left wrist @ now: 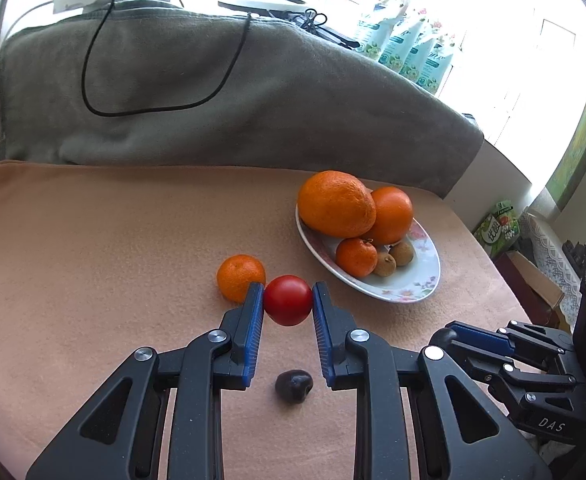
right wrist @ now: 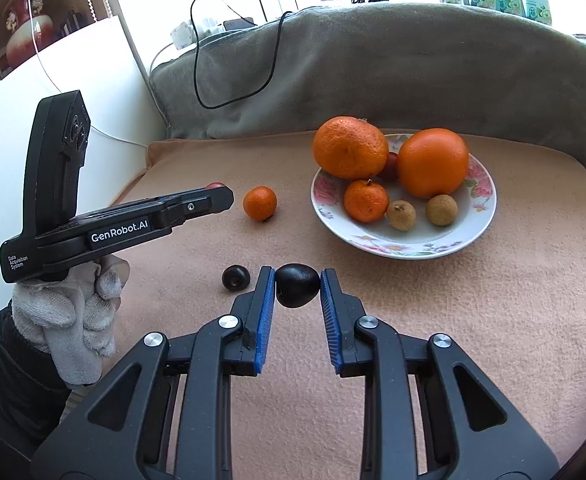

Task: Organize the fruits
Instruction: 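Carry the plum with the right gripper while the left gripper carries the tomato to the plate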

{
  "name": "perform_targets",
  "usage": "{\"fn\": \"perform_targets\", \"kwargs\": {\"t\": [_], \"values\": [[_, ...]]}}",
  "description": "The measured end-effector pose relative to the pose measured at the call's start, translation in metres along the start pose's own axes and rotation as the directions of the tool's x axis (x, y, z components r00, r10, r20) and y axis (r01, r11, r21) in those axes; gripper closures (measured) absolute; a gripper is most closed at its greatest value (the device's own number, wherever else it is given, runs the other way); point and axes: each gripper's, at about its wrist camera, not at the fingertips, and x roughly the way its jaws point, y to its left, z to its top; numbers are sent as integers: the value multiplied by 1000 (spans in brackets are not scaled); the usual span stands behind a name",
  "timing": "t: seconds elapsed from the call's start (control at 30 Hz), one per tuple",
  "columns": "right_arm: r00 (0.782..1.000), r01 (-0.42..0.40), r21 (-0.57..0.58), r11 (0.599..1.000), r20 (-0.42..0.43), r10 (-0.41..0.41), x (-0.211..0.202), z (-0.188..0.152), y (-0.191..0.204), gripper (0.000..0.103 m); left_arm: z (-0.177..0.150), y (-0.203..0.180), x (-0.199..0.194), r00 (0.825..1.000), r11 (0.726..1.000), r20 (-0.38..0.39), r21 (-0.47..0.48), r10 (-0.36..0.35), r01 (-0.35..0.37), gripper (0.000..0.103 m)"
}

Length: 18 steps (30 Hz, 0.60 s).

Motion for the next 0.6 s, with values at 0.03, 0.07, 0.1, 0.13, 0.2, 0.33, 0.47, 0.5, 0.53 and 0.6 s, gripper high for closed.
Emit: {"fn": "perform_targets", "kwargs": {"t": [0.03,0.07,0.1,0.13,0.2,0.33,0.47,0.5,0.53,0.6], "values": [[1000,5,4,1000,5,-5,-2,1,-2,79,1,-3,1,1000,1000,0,5,-4,4,80],[1000,10,8,1000,11,-10,-5,3,-6,79,2,-6,2,1000,1000,1,7,-9,9,80],[1000,16,13,1000,17,-16,-6,3,-9,79,2,-8,2,1000,1000,2,10,-14,14,80],[1000,21,17,1000,22,-21,-8,5,-12,79,3,-11,3,1000,1000,2,14,-19,19,80],[999,32,24,999,32,-33,-11,6,-18,78,4,-17,5,1000,999,1,23,-29,29,80],[997,57,33,998,49,-58,-15,11,-30,79,7,-29,12,999,998,-5,41,-48,48,80],[995,81,35,996,62,-83,-16,18,-40,79,9,-40,19,998,996,-12,57,-67,67,80],[994,87,39,995,64,-90,-16,20,-43,79,10,-43,21,997,996,-14,61,-71,72,80],[993,92,44,995,66,-94,-17,21,-46,79,10,-46,23,997,995,-17,67,-74,75,80],[992,99,50,994,69,-102,-17,23,-52,78,11,-50,26,996,994,-23,77,-81,83,80]]}}
